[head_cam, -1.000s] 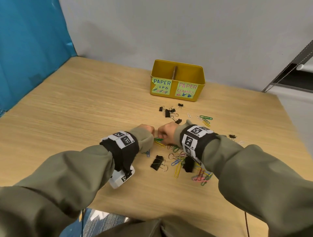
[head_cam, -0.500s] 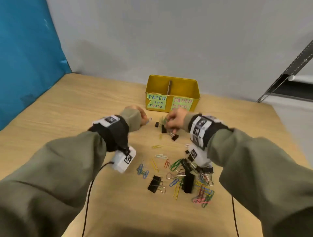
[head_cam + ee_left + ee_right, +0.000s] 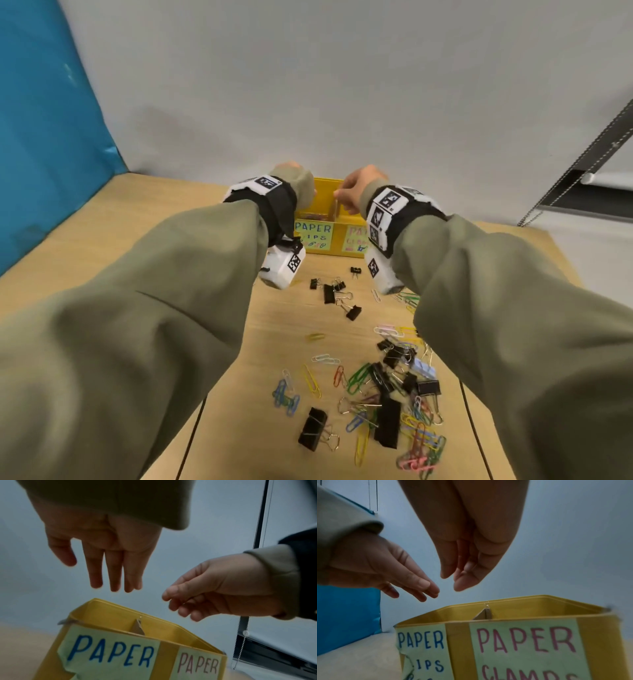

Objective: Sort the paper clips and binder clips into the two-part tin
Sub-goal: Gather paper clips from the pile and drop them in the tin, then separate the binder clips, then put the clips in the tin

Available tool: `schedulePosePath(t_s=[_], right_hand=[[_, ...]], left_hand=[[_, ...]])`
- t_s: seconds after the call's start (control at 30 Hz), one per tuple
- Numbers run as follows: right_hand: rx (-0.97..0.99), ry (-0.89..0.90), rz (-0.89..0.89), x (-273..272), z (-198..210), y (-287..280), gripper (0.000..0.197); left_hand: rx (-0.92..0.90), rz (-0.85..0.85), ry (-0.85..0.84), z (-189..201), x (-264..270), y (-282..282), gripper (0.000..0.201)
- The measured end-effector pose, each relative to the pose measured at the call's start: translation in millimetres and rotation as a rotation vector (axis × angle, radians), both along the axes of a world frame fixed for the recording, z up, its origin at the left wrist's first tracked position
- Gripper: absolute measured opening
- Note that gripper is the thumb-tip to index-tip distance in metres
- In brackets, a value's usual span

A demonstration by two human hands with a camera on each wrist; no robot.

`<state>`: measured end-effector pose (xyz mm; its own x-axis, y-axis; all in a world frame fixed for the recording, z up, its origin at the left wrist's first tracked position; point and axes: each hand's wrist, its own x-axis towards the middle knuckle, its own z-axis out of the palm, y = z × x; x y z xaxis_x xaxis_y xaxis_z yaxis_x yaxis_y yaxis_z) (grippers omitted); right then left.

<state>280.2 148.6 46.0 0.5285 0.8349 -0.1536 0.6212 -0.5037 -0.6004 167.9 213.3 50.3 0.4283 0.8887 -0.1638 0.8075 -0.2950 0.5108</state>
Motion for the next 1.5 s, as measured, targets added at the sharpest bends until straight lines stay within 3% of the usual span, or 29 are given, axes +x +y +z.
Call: schedulePosePath(t_s=[0.1,0.17,0.23,0.3,0.37,0.43,0.5,0.63,0.7,0.8,0.9,1.0,1.13,1.23,1.33,1.4,1.5], right_hand=[[0.113,0.165,-0.018,-2,-1,-27,0.016],[0.111,0.252,0.077,-7,-1,-50,0.005],[0.020,0.315,0.192,-10,-6,-72,0.013],[-0.171,0.309,0.254,-13,-19,-92,0.011],[-0.367,0.254,0.262,-14,-35,-109,0.009],[-0.503,0.160,0.263,-12,-50,-118,0.007],[-0.627,-0.035,0.303,-13,-59,-132,0.011],[-0.770,-0.506,0.396,-22,-69,-155,0.027],[-0.766,-0.521,0.397,-30,-71,-161,0.029],[-0.662,-0.346,0.380,-40,-75,-158,0.027],[-0.519,-0.217,0.303,-41,-68,-155,0.024],[-0.572,-0.311,0.294,-36,-43,-167,0.025],[-0.748,-0.421,0.381,-32,-39,-185,0.039],[-0.716,-0.292,0.428,-38,-58,-186,0.042],[-0.614,-0.301,0.355,-48,-60,-182,0.049],[-0.541,-0.289,0.308,-51,-59,-182,0.049],[-0.518,-0.089,0.379,-52,-63,-183,0.043]], left_hand=[[0.020,-0.049,-0.031,2,-2,-8,0.041],[-0.013,-0.042,-0.192,-2,-14,-15,0.029],[-0.071,-0.142,-0.264,-12,-36,-35,0.018],[-0.199,-0.262,-0.138,-31,-51,-52,0.020],[-0.209,-0.337,0.131,-54,-58,-66,0.015],[-0.070,-0.333,0.319,-70,-57,-72,0.036],[-0.089,-0.263,0.360,-80,-58,-85,0.040],[-0.146,-0.343,0.400,-92,-71,-110,0.039],[-0.165,-0.470,0.439,-96,-80,-128,0.040],[-0.138,-0.657,0.523,-99,-87,-152,0.044],[-0.101,-0.658,0.389,-92,-85,-160,0.053],[-0.116,-0.640,0.376,-91,-75,-164,0.073],[-0.208,-0.552,0.428,-94,-54,-182,0.059],[-0.105,-0.610,0.499,-97,-49,-183,0.049],[-0.059,-0.579,0.491,-101,-59,-175,0.043],[-0.042,-0.612,0.514,-107,-63,-169,0.059],[0.051,-0.761,0.701,-106,-60,-166,0.076]])
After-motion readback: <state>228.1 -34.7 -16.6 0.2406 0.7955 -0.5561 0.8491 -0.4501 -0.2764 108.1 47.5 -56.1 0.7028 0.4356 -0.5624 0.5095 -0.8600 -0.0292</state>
